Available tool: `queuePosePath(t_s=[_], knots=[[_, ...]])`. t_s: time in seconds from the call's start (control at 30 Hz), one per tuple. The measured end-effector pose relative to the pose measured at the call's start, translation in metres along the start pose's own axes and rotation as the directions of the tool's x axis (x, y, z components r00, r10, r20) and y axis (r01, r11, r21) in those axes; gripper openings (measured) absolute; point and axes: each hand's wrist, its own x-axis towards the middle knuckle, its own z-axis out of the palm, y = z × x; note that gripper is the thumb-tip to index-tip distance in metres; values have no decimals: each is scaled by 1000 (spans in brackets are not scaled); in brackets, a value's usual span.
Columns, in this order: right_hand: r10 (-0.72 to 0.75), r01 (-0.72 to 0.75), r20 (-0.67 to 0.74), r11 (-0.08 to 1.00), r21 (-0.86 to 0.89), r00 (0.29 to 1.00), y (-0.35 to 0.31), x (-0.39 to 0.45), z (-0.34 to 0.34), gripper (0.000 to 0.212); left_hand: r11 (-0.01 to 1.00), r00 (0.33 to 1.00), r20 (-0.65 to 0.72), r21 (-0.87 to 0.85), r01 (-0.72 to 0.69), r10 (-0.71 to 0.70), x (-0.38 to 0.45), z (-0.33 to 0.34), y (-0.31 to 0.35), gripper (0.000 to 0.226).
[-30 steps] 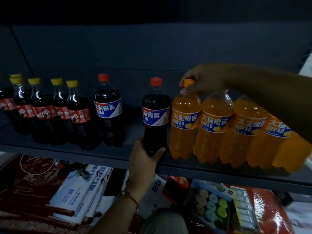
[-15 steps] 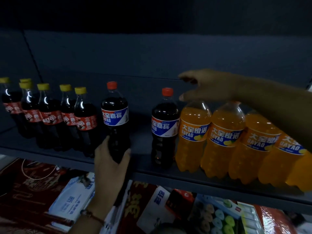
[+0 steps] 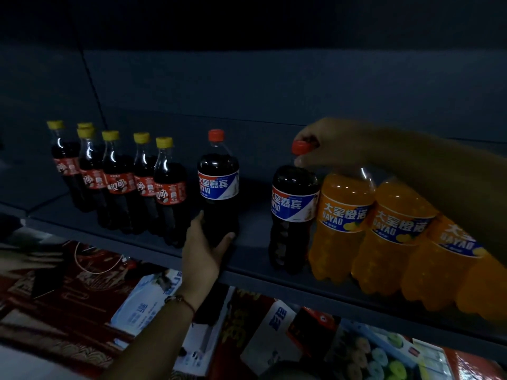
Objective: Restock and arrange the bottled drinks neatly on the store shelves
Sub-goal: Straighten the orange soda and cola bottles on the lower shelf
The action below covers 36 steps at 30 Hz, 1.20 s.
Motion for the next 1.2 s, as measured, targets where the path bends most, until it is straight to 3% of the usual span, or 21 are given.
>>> queuePosePath(t_s=[0.3, 0.57, 0.7, 0.87, 1.0, 1.07, 1.13, 1.2], knots=[[-21, 23, -45, 999, 46, 999, 5, -1, 6, 33, 999, 991, 132, -33, -5, 9, -32, 17, 18, 80], [-107, 113, -131, 993, 39, 986, 20, 5, 14, 38, 999, 995, 92, -35, 34, -30, -47, 28, 29, 75], [-91, 92, -75, 996, 15, 993, 19, 4, 15, 39, 998, 993, 105, -27, 53, -50, -47, 27, 28, 73], [-35, 36, -49, 999, 14, 998, 10, 2, 10, 41, 996, 994, 106, -79, 30, -21, -44, 29, 20, 65], [91, -88, -55, 995, 47, 994, 0, 2, 10, 32, 989, 960, 276, -146, -15, 55, -42, 7, 14, 70], [170, -167, -26, 981, 99, 985, -8, -2, 6, 40, 981, 940, 337, -193, 6, 60, -42, -21, 4, 79], [236, -233, -1, 961, 149, 972, 9, 2, 3, 47, 971, 956, 284, -238, -3, 73, -29, -61, -15, 73], [268, -260, -8, 943, 206, 963, 8, 5, -4, 58, 962, 989, 128, -270, -38, 74, -6, -100, -35, 57]])
